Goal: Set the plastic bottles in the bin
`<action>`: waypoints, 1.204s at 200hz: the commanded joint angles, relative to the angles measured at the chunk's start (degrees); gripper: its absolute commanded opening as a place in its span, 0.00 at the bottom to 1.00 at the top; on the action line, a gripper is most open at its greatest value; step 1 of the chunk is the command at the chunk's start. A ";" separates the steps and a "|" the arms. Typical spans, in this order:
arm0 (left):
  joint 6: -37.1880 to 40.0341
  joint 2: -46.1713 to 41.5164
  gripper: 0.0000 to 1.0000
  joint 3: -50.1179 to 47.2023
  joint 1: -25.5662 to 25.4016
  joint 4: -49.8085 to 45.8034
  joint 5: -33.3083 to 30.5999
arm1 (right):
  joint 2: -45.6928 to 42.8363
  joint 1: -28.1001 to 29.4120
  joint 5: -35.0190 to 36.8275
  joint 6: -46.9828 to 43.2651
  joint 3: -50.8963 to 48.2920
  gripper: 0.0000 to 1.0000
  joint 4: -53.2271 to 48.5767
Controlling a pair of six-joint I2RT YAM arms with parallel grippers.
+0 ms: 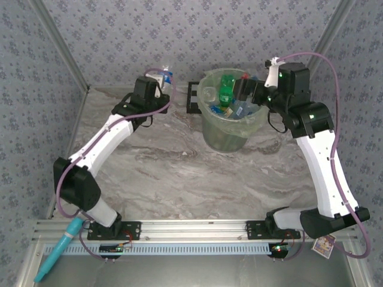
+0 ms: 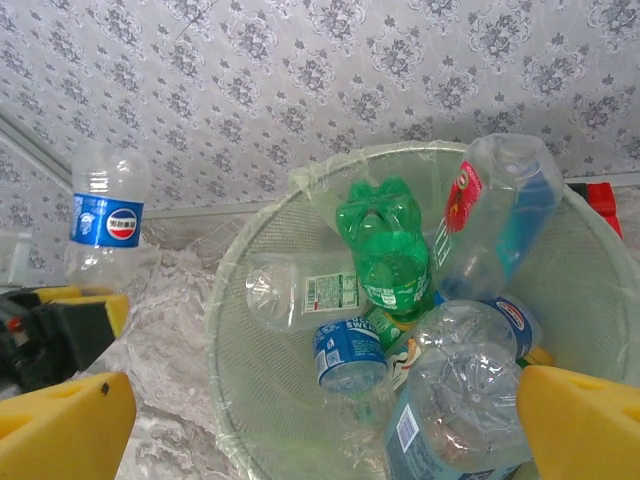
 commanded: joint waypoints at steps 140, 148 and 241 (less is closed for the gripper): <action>8.83 9.30 0.15 26.36 -19.63 -9.57 2.69 | -9.87 -6.39 -3.07 2.28 -5.87 1.00 1.45; 8.86 10.60 0.15 29.23 -20.00 -10.32 2.67 | -10.24 -6.68 -3.02 2.36 -5.89 1.00 1.37; 9.82 21.33 0.15 42.42 -21.59 -19.20 4.76 | -13.43 -10.01 -3.33 3.17 -7.65 1.00 1.55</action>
